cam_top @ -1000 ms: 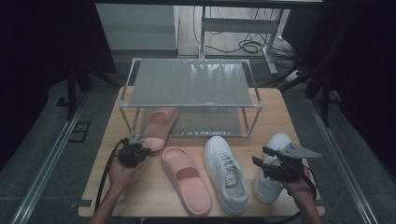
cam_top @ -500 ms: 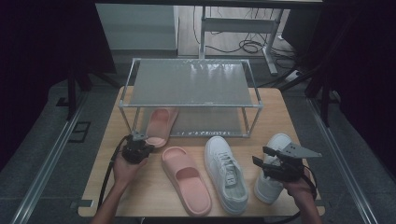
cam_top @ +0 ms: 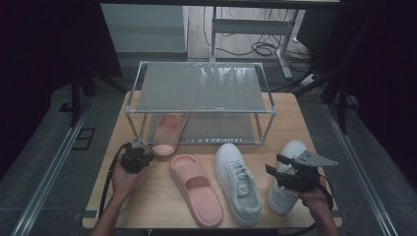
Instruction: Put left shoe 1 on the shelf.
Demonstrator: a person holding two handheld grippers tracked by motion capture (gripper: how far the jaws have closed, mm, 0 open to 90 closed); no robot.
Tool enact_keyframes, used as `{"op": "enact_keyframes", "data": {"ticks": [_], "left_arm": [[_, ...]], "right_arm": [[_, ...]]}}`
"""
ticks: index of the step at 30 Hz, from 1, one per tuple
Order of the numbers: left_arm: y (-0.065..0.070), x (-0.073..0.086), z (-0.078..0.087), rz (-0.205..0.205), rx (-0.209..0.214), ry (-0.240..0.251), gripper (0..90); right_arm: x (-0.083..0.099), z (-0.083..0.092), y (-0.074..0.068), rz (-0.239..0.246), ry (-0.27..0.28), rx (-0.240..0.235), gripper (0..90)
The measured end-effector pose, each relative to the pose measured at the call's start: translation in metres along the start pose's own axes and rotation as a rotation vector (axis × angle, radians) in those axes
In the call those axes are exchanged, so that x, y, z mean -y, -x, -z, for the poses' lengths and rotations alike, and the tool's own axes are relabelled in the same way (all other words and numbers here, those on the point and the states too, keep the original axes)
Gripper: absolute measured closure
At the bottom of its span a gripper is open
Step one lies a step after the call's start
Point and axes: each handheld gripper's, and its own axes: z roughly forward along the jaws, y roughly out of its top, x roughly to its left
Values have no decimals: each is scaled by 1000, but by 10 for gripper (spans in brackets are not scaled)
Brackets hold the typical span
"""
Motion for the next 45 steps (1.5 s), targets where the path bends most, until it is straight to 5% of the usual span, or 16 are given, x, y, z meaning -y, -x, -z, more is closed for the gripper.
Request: {"op": "enact_keyframes", "data": {"ticks": [27,45], "left_arm": [[9,-34,-34,-13,5,-7,900],[14,-45,-51,22,-32,14,900]], "right_arm": [[1,0,2,-3,-1,1,404],[1,1,3,-5,0,2,405]]}}
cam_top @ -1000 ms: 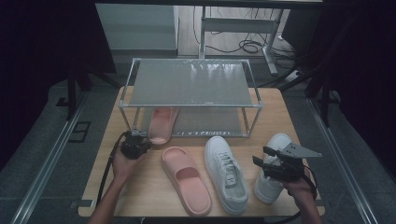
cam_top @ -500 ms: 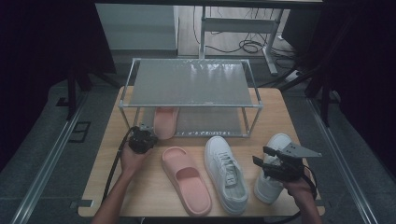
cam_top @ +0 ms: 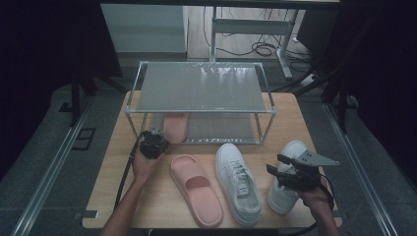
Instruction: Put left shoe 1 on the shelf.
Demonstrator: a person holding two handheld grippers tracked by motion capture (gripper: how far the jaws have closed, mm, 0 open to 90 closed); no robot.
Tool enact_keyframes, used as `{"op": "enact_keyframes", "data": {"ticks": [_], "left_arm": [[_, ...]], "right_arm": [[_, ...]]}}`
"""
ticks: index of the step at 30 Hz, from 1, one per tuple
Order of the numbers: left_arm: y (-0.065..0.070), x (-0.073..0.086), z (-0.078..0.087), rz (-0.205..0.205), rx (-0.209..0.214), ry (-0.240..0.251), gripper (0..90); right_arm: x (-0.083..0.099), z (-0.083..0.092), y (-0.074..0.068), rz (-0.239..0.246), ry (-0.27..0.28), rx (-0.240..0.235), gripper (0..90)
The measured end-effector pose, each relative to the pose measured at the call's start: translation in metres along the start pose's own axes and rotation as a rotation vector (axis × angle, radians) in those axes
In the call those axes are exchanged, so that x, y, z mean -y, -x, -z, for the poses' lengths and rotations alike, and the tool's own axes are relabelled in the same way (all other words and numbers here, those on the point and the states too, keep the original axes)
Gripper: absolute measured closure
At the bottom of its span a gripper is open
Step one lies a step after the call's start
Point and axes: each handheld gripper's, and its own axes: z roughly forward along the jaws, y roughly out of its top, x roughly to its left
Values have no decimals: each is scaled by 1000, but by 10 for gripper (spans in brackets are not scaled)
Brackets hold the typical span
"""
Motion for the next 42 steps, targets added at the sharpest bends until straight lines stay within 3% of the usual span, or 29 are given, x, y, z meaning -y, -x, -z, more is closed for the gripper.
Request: {"op": "enact_keyframes", "data": {"ticks": [10,18,25,34,42], "left_arm": [[1,1,0,8,-5,3,891],[5,9,21,-4,12,35,900],[8,25,44,-9,42,63,900],[23,52,70,-49,93,66,900],[33,74,84,-42,130,73,899]], "right_arm": [[0,1,1,1,2,2,404],[0,2,0,1,3,2,405],[-1,2,0,1,6,4,404],[0,1,-1,3,3,1,405],[0,2,-1,4,2,2,404]]}}
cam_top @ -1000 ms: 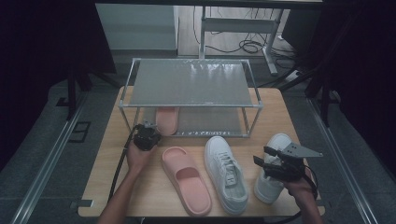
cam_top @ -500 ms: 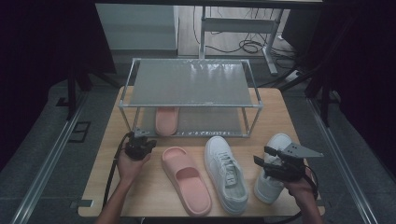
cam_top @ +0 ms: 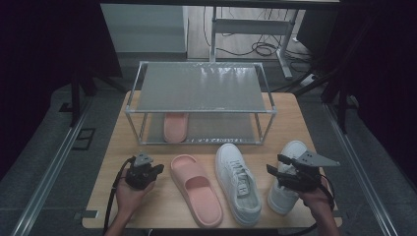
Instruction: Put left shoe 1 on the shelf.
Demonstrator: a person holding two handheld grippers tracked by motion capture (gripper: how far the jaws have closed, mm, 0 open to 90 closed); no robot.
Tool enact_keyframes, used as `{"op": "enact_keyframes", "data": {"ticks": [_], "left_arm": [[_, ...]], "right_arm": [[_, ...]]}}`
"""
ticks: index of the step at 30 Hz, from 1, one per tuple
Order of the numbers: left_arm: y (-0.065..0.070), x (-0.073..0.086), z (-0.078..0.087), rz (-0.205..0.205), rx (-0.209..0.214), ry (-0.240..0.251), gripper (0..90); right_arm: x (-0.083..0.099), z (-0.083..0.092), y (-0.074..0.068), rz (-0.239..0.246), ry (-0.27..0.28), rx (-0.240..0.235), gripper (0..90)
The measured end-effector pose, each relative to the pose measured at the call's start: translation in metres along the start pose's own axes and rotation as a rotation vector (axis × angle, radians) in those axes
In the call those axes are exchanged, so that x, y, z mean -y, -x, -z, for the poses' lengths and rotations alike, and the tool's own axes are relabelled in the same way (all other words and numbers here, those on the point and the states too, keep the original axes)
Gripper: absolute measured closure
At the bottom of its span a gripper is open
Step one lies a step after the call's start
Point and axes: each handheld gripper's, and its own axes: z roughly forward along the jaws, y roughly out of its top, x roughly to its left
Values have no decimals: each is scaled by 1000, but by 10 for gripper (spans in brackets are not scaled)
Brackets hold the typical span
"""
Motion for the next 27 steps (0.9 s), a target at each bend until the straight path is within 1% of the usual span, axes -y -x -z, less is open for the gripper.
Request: {"op": "enact_keyframes", "data": {"ticks": [5,8,13,18,27], "left_arm": [[5,12,3,3,12,-11,899],[6,18,5,5,11,-22,899],[6,26,8,16,10,-28,899],[8,27,9,15,17,-29,898],[12,22,5,1,24,-34,900]], "right_arm": [[1,-1,0,-7,-2,1,404],[1,-1,0,-3,-3,1,404],[1,-1,0,-5,-3,1,404],[1,-1,0,-5,-3,0,404],[1,-2,0,-5,-4,-1,405]]}}
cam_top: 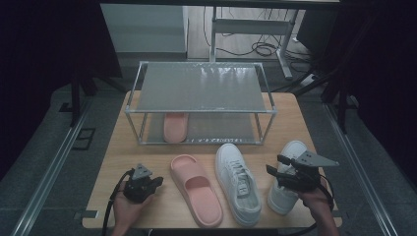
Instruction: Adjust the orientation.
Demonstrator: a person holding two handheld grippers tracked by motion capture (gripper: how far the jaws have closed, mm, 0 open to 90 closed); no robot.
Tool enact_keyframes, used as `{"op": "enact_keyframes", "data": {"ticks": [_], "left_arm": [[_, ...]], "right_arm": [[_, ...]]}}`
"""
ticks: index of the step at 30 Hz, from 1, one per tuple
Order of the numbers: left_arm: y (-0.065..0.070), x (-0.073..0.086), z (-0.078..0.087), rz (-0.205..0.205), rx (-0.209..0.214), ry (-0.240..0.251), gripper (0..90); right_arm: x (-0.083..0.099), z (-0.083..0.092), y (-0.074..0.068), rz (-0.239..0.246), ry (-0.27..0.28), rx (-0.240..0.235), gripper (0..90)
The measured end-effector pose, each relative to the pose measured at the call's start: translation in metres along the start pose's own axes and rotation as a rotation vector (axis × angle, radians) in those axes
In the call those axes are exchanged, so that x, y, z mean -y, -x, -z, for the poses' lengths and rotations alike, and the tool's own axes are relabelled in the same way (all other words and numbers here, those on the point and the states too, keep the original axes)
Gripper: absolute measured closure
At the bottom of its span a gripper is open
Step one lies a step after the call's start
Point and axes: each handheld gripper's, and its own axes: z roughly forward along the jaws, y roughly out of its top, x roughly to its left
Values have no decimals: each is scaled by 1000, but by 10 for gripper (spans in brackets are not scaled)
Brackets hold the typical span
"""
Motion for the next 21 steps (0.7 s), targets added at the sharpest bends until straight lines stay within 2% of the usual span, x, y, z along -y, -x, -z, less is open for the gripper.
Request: {"op": "enact_keyframes", "data": {"ticks": [13,21], "left_arm": [[0,-14,-13,-25,-6,-21,900],[-2,-17,-18,-24,-7,-34,900]], "right_arm": [[0,-1,0,-1,-4,-3,405],[0,-1,1,-3,-3,-1,405]]}}
